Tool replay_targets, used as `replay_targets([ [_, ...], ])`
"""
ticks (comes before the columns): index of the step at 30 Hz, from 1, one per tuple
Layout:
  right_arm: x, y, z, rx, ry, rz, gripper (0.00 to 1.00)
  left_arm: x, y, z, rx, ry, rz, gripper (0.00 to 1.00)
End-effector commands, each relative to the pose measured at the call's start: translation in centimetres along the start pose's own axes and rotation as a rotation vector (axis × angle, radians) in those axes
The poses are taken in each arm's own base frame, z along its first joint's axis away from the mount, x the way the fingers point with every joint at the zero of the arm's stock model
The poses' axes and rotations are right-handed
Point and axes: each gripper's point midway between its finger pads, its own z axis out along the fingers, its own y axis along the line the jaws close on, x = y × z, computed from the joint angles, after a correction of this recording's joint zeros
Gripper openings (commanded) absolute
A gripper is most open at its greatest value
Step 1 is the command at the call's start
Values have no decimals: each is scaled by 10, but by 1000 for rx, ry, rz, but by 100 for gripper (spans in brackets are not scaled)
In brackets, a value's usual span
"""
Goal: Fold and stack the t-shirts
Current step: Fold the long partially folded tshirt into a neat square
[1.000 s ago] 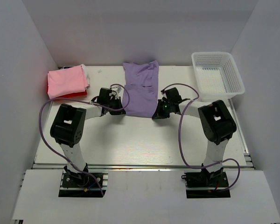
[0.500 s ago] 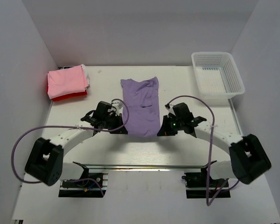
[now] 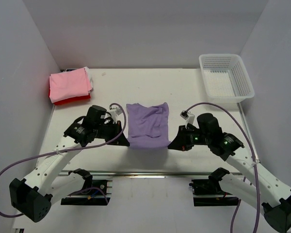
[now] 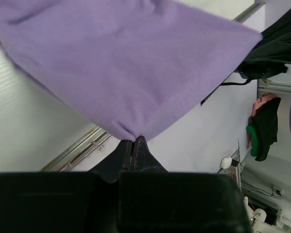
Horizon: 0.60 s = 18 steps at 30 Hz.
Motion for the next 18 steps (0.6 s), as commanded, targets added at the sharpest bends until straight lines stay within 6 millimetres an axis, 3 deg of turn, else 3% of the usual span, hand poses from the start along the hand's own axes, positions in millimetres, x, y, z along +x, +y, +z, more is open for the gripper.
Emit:
replay_targets([
  [1, -2, 12, -4, -35, 21, -22, 0, -5, -16, -8, 44, 17, 18, 0],
  [4, -11, 8, 1, -4, 24, -36, 0, -23, -22, -7, 41, -1, 37, 0],
  [9, -60, -12, 0, 186, -110, -26, 0, -60, -12, -13, -71, -100, 25, 0],
  [10, -62, -18, -1, 231, -108, -5, 0, -64, -9, -12, -92, -109, 14, 0],
  [11, -80, -25, -8, 311, -170, 9, 0, -76, -8, -15, -126, -146, 13, 0],
  [12, -77, -33, -4, 351, -146, 34, 0, -83, -6, -17, -148, -166, 7, 0],
  [18, -106, -58, -8, 516, -227, 106, 0, -125, 8, -22, -278, -315, -28, 0],
])
